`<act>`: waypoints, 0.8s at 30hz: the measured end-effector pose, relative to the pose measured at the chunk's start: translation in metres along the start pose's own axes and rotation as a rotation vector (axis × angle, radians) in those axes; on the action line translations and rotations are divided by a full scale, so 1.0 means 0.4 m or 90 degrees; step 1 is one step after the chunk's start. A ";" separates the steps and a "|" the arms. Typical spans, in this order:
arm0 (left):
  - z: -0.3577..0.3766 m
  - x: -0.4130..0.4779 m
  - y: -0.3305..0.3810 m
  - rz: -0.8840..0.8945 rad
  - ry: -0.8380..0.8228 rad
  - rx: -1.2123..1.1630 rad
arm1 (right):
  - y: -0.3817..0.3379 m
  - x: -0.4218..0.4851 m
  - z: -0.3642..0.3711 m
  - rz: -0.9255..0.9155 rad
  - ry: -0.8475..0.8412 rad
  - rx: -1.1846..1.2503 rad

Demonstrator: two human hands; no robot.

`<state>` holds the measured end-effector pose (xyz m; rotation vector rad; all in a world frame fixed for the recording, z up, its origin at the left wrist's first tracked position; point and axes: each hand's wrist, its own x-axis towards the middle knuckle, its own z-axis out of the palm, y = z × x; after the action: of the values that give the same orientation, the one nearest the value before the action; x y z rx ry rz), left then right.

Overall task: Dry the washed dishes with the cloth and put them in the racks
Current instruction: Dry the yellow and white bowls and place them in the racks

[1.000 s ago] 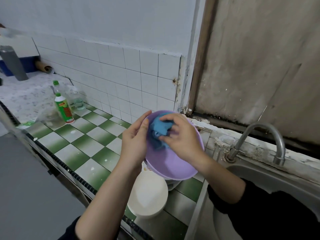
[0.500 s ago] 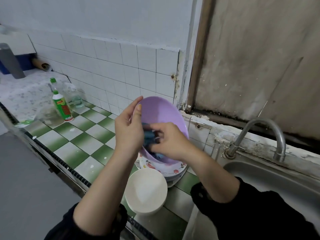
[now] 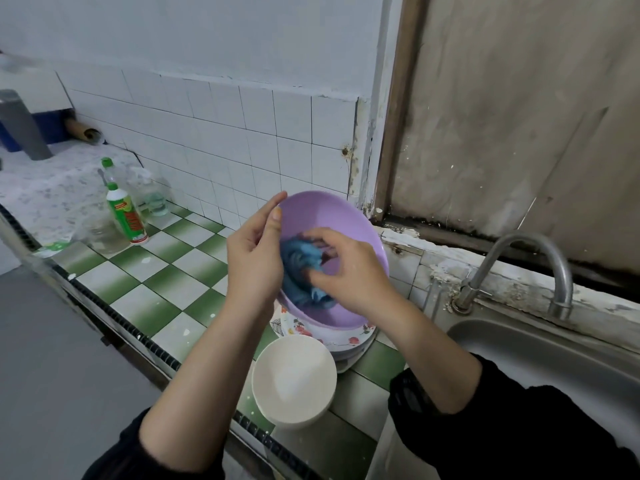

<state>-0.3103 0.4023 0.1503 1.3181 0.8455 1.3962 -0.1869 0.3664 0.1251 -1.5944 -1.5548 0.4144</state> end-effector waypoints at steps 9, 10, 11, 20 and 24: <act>-0.009 -0.007 0.006 -0.040 -0.011 -0.036 | 0.004 -0.018 0.036 -0.007 -0.037 0.188; -0.007 -0.012 0.005 -0.055 -0.021 -0.044 | 0.004 -0.011 0.035 0.004 0.018 0.203; -0.003 -0.019 0.005 -0.069 -0.037 -0.050 | -0.001 -0.005 0.033 0.027 0.095 0.232; 0.009 -0.045 0.007 -0.113 -0.085 -0.088 | -0.037 -0.035 0.045 0.050 0.195 0.437; -0.008 -0.038 0.005 -0.101 -0.063 -0.053 | -0.013 -0.059 0.013 -0.036 -0.102 0.397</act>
<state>-0.3152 0.3876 0.1472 1.2193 0.7985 1.2192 -0.1984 0.3456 0.1185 -1.0491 -1.3945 0.9118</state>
